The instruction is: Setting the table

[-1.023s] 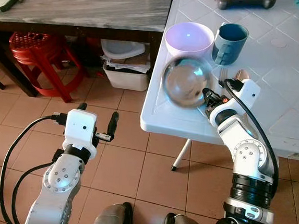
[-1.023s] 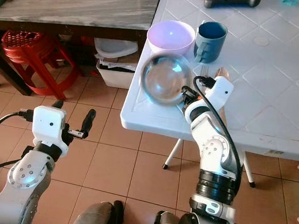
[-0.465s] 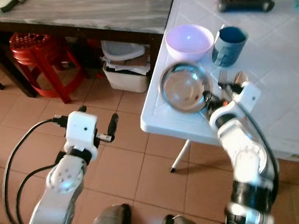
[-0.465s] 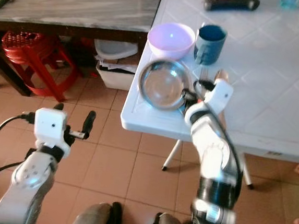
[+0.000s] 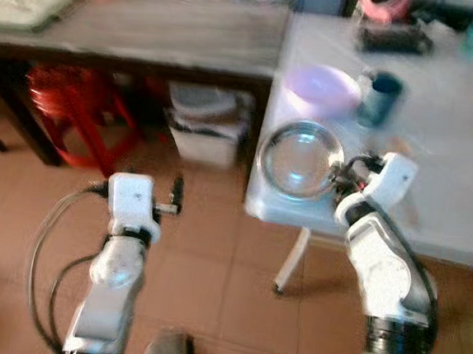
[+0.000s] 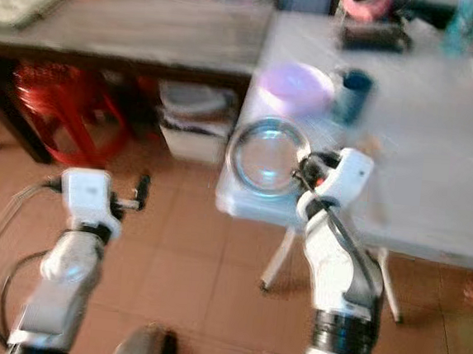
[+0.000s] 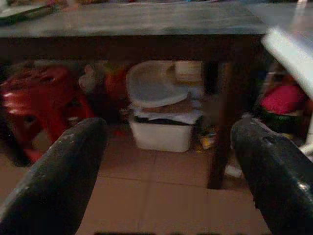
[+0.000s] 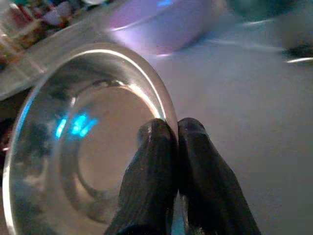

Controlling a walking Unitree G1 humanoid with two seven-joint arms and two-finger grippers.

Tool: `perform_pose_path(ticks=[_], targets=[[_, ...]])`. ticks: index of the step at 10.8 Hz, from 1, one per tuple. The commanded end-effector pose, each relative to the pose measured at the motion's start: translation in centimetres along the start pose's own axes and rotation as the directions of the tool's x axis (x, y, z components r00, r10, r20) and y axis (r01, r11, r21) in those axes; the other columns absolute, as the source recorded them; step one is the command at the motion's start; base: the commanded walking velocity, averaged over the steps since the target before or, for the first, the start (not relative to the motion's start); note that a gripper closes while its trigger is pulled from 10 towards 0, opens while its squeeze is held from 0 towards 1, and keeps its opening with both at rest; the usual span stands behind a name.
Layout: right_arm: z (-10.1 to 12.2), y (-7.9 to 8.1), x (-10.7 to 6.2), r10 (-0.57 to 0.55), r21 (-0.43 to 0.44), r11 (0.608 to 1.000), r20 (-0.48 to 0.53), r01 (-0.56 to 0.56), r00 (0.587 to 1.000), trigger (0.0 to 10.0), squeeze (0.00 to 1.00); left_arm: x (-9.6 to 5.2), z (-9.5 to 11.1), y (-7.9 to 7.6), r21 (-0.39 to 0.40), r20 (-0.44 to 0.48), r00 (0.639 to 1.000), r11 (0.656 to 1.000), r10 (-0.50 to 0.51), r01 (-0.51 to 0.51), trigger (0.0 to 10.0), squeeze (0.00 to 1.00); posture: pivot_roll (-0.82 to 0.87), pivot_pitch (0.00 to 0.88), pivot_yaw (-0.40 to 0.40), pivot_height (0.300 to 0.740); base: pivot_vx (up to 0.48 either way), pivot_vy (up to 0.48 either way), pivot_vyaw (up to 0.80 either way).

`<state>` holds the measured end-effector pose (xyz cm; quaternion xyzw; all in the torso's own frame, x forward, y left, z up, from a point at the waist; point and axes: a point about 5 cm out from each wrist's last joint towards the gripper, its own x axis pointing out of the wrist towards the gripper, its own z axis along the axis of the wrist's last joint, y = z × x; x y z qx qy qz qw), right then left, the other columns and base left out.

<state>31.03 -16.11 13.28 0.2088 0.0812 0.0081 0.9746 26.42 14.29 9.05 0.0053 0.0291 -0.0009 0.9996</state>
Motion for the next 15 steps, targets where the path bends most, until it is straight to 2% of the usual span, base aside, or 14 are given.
perform_pose_path(ticks=[1, 4, 7, 10, 13, 15], targets=[[-0.6, 0.3, 0.2, 0.022, -0.044, 0.999, 0.007, -0.022, 1.000, 0.0, 0.00, 0.9, 0.8, -0.4, -0.011, 0.044, 0.999, 1.000, -0.006, 0.006, 10.0, 0.00, 0.01, 0.001, 0.041, 0.740, 0.000, 0.480, 0.00], [1.1, 0.7, 0.8, 0.044, -0.119, 0.993, 0.132, -0.028, 0.990, 0.0, 0.00, 1.8, 2.6, -0.6, 0.015, 0.144, 0.987, 0.998, -0.067, 0.065, 10.0, 0.00, -0.01, 0.000, 0.082, 0.740, 0.000, 0.480, 0.00], [1.9, 1.5, 1.2, 0.075, -0.156, 0.987, 0.188, -0.046, 0.979, 0.0, 0.00, 1.9, 3.7, -1.4, 0.057, 0.200, 0.974, 0.994, -0.103, 0.094, 10.0, 0.00, -0.02, 0.014, 0.069, 0.740, 0.000, 0.479, 0.00], [2.1, 1.2, 0.7, 0.077, -0.200, 0.979, 0.218, -0.032, 0.973, 0.0, 0.00, 1.5, 3.5, -1.0, 0.043, 0.201, 0.975, 0.995, -0.094, 0.088, 10.0, 0.00, -0.01, 0.034, 0.057, 0.740, 0.111, 0.417, 0.00], [1.4, -0.4, -0.4, 0.038, -0.234, 0.972, 0.215, 0.013, 0.976, 0.0, 0.00, 0.7, 2.3, -1.2, 0.046, 0.153, 0.981, 0.993, -0.116, 0.110, 10.0, 0.00, -0.01, 0.022, 0.061, 0.740, 0.467, 0.000, 0.00], [1.4, 0.0, -0.8, 0.061, -0.250, 0.968, 0.217, -0.005, 0.974, 0.0, 0.00, 0.7, 2.5, -1.5, 0.043, 0.159, 0.980, 0.993, -0.119, 0.113, 10.0, 0.00, 0.00, 0.014, 0.061, 0.740, 0.476, 0.000, 0.00]])
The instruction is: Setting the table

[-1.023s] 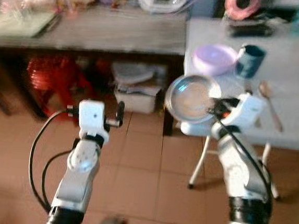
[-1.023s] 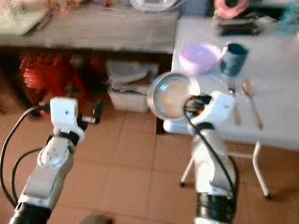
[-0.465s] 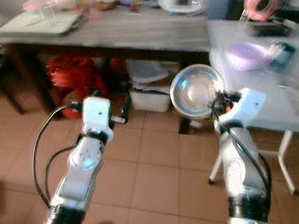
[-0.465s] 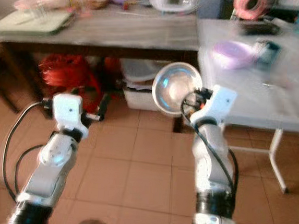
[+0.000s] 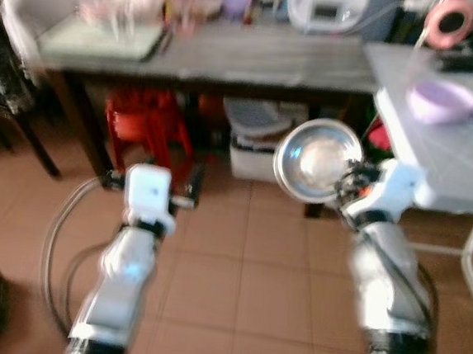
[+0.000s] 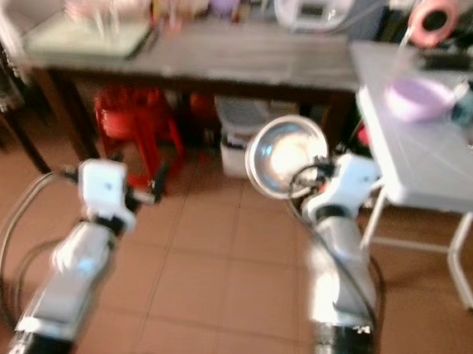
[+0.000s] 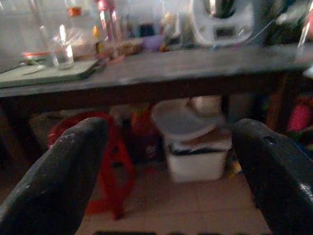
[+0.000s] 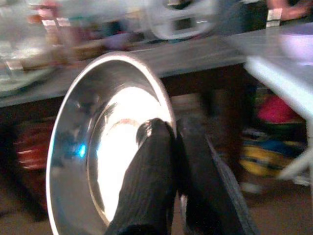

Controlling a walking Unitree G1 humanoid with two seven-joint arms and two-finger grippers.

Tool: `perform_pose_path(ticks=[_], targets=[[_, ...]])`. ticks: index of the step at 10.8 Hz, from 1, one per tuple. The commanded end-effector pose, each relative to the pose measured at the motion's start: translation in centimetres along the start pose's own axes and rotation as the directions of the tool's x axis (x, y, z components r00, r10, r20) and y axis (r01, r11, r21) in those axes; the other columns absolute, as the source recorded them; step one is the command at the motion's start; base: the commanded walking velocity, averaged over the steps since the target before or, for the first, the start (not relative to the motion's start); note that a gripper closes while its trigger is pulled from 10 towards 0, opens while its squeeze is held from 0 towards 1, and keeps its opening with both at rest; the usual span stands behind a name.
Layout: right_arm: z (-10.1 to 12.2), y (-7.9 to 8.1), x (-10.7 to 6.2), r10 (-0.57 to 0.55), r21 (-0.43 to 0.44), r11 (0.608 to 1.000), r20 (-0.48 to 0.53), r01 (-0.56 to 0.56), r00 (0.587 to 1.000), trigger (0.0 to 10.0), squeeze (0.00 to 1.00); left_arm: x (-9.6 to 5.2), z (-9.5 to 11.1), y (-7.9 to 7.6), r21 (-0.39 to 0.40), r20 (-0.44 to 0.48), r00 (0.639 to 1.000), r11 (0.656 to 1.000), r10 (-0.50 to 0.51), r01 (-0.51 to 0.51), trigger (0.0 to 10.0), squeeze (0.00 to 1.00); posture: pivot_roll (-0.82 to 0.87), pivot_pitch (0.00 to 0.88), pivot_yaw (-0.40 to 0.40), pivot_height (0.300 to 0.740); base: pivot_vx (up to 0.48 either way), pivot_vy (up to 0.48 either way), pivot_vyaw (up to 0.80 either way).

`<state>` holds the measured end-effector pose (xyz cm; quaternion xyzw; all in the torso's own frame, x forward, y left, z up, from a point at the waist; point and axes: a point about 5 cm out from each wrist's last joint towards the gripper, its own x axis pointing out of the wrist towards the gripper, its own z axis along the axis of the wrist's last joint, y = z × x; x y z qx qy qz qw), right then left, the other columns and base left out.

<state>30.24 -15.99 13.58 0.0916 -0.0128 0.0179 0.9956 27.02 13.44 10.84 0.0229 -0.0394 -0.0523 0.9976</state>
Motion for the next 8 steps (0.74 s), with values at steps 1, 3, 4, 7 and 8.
perform_pose_path(ticks=[1, 3, 4, 7, 8], targets=[[1.18, -0.28, -0.20, 0.003, -0.018, 1.000, 0.044, -0.002, 0.999, 0.0, 0.00, 0.26, 0.72, -0.54, -0.006, 0.025, 1.000, 1.000, -0.013, 0.013, 10.0, 0.00, 0.00, 0.009, 0.061, 0.740, 0.480, 0.000, 0.00], [0.83, -0.11, -0.92, 0.017, -0.029, 0.999, 0.034, -0.016, 0.999, 0.0, 0.00, 0.05, 0.77, -0.23, -0.002, 0.022, 1.000, 1.000, -0.008, 0.008, 10.0, 0.00, 0.00, 0.007, 0.062, 0.740, 0.480, 0.000, 0.00], [0.71, -0.05, -1.08, 0.016, -0.027, 1.000, 0.029, -0.015, 0.999, 0.0, 0.00, 0.02, 0.82, -0.20, -0.001, 0.022, 1.000, 1.000, -0.009, 0.009, 10.0, 0.00, 0.00, 0.011, 0.065, 0.740, 0.480, 0.000, 0.00], [1.21, 0.29, -1.12, 0.028, -0.021, 0.999, 0.038, -0.027, 0.999, 0.0, 0.00, -0.07, 0.99, -0.49, -0.001, 0.022, 1.000, 1.000, -0.018, 0.018, 10.0, 0.00, 0.00, 0.010, 0.066, 0.740, 0.480, 0.000, 0.00], [1.37, 0.44, -1.10, 0.036, -0.021, 0.999, 0.042, -0.035, 0.998, 0.0, 0.00, 0.00, 1.24, -0.66, -0.003, 0.031, 0.999, 1.000, -0.025, 0.025, 10.0, 0.00, 0.00, 0.011, 0.060, 0.740, 0.480, 0.000, 0.00]])
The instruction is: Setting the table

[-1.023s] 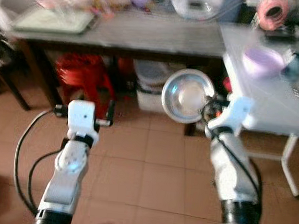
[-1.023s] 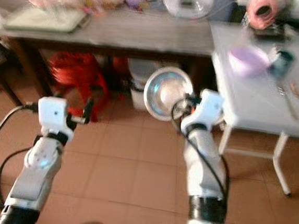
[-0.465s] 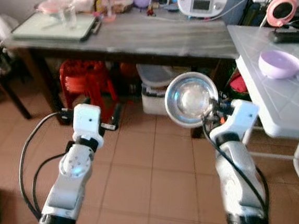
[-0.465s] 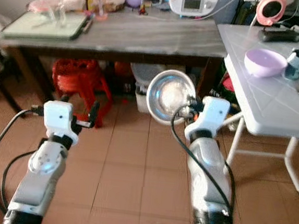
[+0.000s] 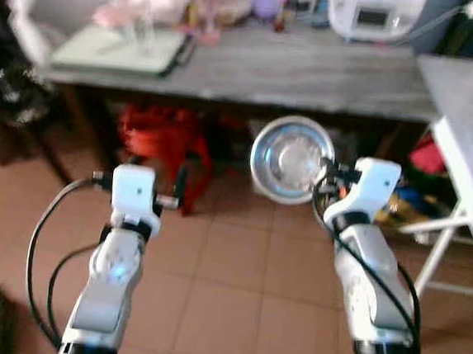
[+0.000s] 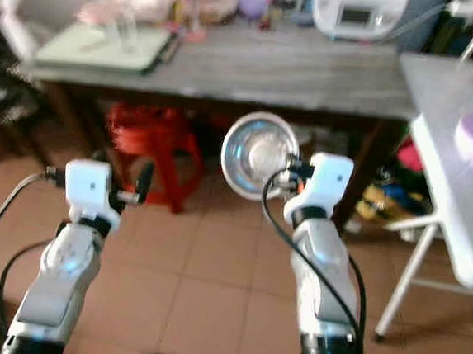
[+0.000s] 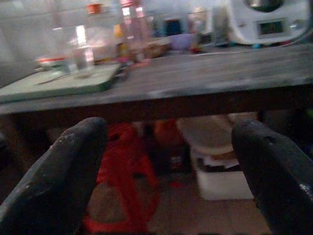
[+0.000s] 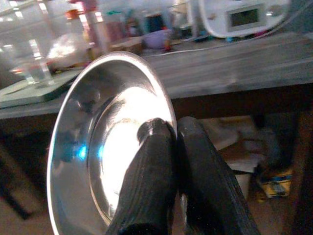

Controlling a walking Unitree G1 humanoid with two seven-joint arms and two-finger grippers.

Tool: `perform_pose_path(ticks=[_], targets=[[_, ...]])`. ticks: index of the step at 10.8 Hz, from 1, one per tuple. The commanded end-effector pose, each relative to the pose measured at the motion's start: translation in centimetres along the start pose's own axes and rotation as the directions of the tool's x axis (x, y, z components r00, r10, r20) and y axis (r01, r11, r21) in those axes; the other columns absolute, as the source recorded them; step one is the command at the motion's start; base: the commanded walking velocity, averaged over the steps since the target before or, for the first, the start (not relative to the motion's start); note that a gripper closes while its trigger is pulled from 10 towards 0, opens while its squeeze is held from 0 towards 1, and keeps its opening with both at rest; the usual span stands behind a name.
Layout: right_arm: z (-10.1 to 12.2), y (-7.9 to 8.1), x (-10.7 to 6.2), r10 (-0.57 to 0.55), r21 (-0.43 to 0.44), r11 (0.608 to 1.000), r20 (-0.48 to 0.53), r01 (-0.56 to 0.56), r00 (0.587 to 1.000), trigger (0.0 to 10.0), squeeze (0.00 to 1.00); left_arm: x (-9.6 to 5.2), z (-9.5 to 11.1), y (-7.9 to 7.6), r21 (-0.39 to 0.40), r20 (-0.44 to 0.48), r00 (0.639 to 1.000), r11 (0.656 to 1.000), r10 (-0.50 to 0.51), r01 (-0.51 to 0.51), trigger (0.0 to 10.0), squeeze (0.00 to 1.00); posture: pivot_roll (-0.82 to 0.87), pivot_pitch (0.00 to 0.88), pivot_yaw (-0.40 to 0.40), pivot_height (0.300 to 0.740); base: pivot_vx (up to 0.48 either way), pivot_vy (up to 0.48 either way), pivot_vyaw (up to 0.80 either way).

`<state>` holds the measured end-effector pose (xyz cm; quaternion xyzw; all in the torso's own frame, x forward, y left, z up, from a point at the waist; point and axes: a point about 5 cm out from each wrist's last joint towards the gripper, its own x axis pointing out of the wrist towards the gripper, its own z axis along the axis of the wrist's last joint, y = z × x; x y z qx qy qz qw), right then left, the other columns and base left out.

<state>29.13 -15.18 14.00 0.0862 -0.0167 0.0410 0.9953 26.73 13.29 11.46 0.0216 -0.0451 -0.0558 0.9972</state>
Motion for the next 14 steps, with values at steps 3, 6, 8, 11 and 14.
perform_pose_path(ticks=[3, 6, 8, 11, 14], targets=[[1.8, 0.3, 0.6, 0.012, -0.002, 1.000, 0.058, -0.012, 0.998, 0.0, 0.00, 0.2, 0.9, -0.3, -0.006, 0.026, 0.999, 1.000, -0.020, 0.020, 10.0, 0.00, 0.01, 0.019, 0.059, 0.740, 0.480, 0.000, 0.00], [2.0, 0.4, 0.7, 0.004, 0.008, 1.000, 0.068, -0.005, 0.998, 0.0, 0.00, 0.0, 1.0, -0.6, -0.014, 0.022, 0.999, 0.999, -0.041, 0.042, 10.0, 0.00, 0.02, 0.025, 0.071, 0.740, 0.480, 0.000, 0.00], [2.1, 0.1, 0.9, -0.016, 0.016, 1.000, 0.073, 0.015, 0.997, 0.0, 0.00, 0.0, 1.1, -0.5, -0.014, 0.025, 0.998, 0.999, -0.049, 0.049, 10.0, 0.00, 0.02, 0.028, 0.078, 0.740, 0.480, 0.000, 0.00], [2.2, -1.6, 1.6, -0.142, 0.079, 0.987, 0.060, 0.137, 0.988, 0.0, 0.00, 0.0, 1.3, -0.5, -0.016, 0.024, 0.998, 0.998, -0.063, 0.064, 10.0, 0.00, 0.02, 0.033, 0.085, 0.740, 0.480, 0.000, 0.00], [2.1, -2.1, 1.8, -0.168, 0.099, 0.982, 0.049, 0.163, 0.985, 0.0, 0.00, -0.1, 1.3, -0.6, -0.021, 0.021, 0.998, 0.998, -0.063, 0.063, 10.0, 0.00, 0.03, 0.037, 0.082, 0.740, 0.480, 0.000, 0.00]])
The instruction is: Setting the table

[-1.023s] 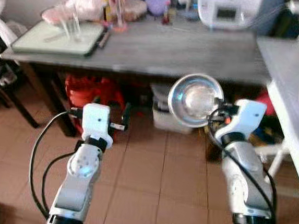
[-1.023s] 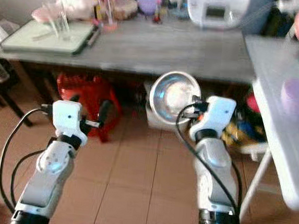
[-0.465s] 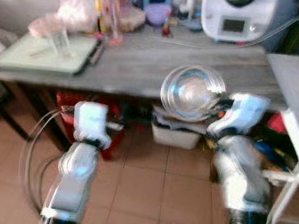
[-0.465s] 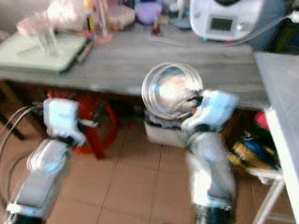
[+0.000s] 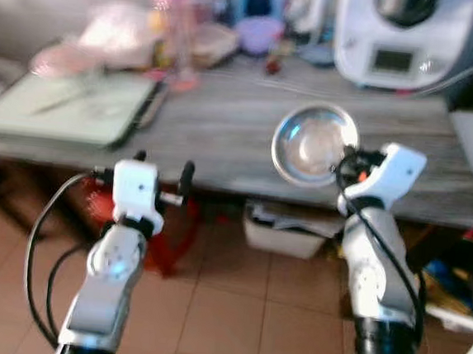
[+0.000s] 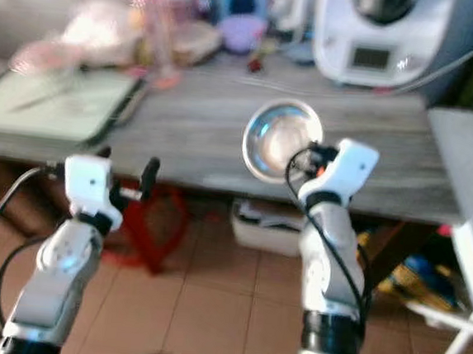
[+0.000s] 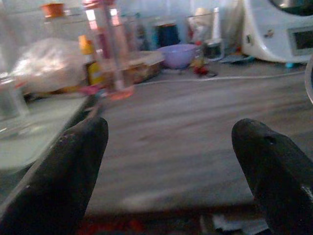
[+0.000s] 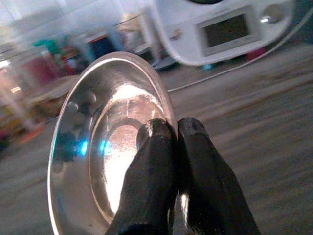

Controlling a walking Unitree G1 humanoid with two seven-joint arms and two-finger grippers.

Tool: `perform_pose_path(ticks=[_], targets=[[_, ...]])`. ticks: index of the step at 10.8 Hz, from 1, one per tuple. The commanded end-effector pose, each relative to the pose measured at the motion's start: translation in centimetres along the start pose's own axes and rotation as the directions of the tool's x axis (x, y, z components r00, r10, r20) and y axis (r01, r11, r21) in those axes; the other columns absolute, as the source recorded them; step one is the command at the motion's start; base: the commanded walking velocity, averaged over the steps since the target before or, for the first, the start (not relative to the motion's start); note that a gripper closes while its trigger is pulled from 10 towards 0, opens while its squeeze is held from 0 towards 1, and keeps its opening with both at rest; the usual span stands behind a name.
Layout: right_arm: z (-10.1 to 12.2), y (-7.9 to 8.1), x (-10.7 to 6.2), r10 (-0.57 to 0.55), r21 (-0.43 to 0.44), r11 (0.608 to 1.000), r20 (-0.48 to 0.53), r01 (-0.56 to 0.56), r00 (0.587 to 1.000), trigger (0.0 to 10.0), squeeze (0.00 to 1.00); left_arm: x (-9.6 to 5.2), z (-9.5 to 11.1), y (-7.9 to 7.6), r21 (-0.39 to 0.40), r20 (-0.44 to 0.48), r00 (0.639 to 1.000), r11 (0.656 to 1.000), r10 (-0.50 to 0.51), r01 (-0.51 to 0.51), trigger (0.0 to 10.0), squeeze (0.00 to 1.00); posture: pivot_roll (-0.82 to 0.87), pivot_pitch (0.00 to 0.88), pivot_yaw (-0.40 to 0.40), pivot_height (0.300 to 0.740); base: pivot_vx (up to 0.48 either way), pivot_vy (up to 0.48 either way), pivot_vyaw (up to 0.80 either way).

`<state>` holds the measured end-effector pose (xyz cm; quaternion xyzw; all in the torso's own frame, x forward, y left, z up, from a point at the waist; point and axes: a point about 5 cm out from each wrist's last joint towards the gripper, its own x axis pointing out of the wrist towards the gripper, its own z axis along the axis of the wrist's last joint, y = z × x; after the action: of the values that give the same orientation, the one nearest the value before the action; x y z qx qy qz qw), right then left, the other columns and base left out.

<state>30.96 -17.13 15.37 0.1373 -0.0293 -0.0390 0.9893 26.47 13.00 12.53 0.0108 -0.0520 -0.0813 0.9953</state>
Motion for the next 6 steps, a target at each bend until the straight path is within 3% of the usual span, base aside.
perform_pose_path(ticks=[1, 2, 4, 6], targets=[[0.5, -0.3, 0.5, -0.039, 0.026, 0.999, 0.002, 0.039, 0.999, 0.0, 0.00, -0.1, 0.1, -0.2, 0.001, -0.003, 1.000, 1.000, -0.004, 0.004, 10.0, 0.00, 0.02, 0.044, 0.077, 0.740, 0.480, 0.000, 0.00], [0.2, -0.7, 0.6, -0.074, 0.047, 0.996, -0.020, 0.075, 0.997, 0.0, 0.00, -0.2, -0.1, -0.2, -0.003, -0.013, 1.000, 1.000, 0.011, -0.011, 10.0, 0.00, 0.02, 0.041, 0.075, 0.740, 0.300, 0.000, 0.00], [-1.8, -1.4, 0.6, -0.120, 0.119, 0.983, -0.139, 0.137, 0.983, 0.0, 0.00, -0.7, -0.4, -0.1, -0.007, -0.021, 1.000, 1.000, 0.019, -0.019, 10.0, 0.00, 0.03, 0.050, 0.069, 0.740, 0.000, 0.000, 0.00], [-2.6, -0.8, 1.0, -0.095, 0.168, 0.977, -0.206, 0.131, 0.974, 0.0, 0.00, -0.6, -0.7, 0.6, -0.013, -0.055, 0.994, 0.996, 0.089, -0.090, 10.0, 0.00, 0.03, 0.057, 0.064, 0.740, 0.000, 0.000, 0.00]])
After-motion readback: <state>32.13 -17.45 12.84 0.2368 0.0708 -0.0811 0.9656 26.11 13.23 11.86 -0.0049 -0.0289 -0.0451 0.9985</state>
